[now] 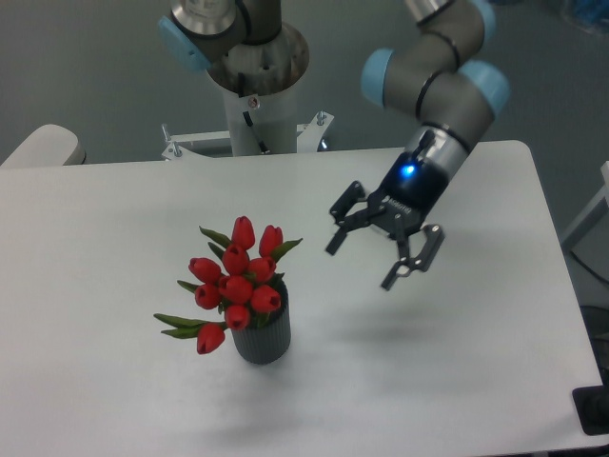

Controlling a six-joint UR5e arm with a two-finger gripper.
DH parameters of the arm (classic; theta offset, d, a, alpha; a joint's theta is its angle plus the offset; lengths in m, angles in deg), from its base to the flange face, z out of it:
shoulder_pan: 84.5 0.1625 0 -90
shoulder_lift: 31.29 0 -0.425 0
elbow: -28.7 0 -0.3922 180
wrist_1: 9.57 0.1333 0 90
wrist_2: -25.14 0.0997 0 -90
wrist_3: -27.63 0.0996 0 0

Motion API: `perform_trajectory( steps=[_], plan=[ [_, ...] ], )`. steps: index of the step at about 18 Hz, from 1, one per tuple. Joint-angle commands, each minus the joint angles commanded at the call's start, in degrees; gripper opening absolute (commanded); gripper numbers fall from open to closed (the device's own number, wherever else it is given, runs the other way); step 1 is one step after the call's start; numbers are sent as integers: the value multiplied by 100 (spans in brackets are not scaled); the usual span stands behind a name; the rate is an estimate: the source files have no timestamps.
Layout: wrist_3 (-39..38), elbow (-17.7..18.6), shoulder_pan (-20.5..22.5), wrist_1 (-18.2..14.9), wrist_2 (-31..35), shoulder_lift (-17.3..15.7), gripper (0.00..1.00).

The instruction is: Insert the flowers into the vase

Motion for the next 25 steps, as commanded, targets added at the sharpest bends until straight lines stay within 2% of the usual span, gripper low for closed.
perform_trajectory(
  steps=[4, 7, 11, 15, 19, 25],
  plan=[
    [8, -282, -26, -27, 1152, -79, 100],
    [87, -598, -61, -202, 2356, -97, 100],
    [131, -1265, -307, -482, 3290, 139, 100],
    [885, -2083, -229, -1229, 3370, 570, 100],
    [1562, -2620, -141, -1581, 3835, 887, 100],
    [1696, -2744, -141, -1574, 3933, 1002, 100]
  ],
)
